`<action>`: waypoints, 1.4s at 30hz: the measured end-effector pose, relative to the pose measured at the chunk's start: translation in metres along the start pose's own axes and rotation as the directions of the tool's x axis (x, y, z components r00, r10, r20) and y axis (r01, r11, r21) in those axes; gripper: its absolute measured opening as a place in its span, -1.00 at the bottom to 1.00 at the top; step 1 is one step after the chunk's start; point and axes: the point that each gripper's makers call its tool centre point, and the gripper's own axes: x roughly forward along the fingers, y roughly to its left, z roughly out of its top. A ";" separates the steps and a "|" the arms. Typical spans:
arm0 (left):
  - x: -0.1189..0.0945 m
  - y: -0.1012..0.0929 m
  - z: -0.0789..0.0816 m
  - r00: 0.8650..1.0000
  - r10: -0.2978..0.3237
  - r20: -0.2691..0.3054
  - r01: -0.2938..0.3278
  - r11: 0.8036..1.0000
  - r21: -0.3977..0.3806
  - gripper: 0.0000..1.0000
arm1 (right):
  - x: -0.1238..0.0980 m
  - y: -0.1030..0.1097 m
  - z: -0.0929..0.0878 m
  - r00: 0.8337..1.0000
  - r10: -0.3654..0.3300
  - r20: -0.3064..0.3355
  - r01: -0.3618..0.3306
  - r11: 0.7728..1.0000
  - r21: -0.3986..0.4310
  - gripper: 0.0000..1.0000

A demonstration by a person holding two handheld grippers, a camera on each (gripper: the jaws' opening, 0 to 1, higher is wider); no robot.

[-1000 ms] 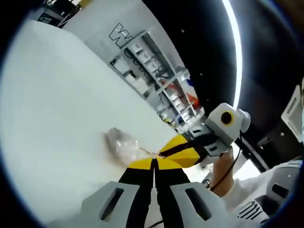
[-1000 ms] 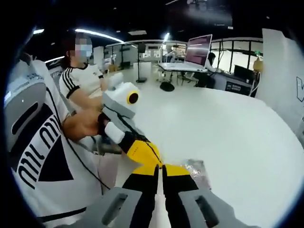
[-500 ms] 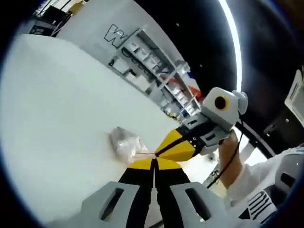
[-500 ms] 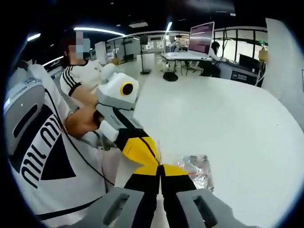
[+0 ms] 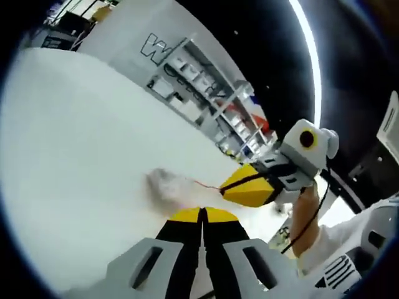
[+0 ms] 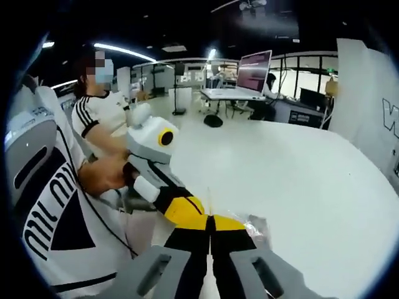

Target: Open the resealable bag by pulling the two sides of the seal apart until the entire bag opening is separated and visibly accessible.

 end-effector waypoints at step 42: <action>0.006 0.019 0.011 1.000 -0.025 0.009 0.026 0.986 -0.166 -0.98 | 0.007 0.004 -0.017 0.982 0.163 -0.094 -0.159 0.986 0.052 -1.00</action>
